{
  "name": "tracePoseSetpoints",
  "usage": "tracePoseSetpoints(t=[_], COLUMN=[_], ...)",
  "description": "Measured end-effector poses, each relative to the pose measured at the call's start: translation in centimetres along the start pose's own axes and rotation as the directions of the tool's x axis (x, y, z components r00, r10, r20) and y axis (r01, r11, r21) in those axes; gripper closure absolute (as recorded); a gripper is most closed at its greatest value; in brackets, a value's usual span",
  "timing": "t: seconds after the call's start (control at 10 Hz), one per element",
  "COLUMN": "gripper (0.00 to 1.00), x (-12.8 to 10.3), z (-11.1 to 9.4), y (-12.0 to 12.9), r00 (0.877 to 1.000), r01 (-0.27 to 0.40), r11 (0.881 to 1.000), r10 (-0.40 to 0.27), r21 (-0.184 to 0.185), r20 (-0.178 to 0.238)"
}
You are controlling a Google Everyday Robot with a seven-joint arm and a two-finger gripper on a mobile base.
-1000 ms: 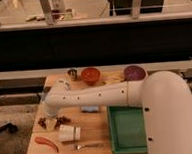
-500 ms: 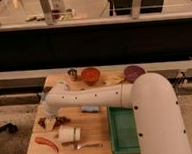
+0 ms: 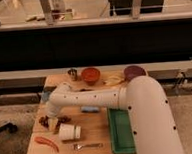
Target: Place grapes in metal cup
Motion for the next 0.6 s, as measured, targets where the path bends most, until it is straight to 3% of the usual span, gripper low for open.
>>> tracePoseSetpoints(t=[0.2,0.3,0.6], gripper=[0.24,0.63,0.92], x=[0.5,3.1,4.3], z=[0.0,-1.2,-2.1], y=[0.2,0.9,1.1], r00=[1.0,0.998,0.994], r01=[-0.004,-0.058,-0.099], r11=[1.0,0.998,0.995], r10=[0.004,0.058,0.099], r21=[-0.003,-0.014,0.0], r20=[0.002,-0.024,-0.042])
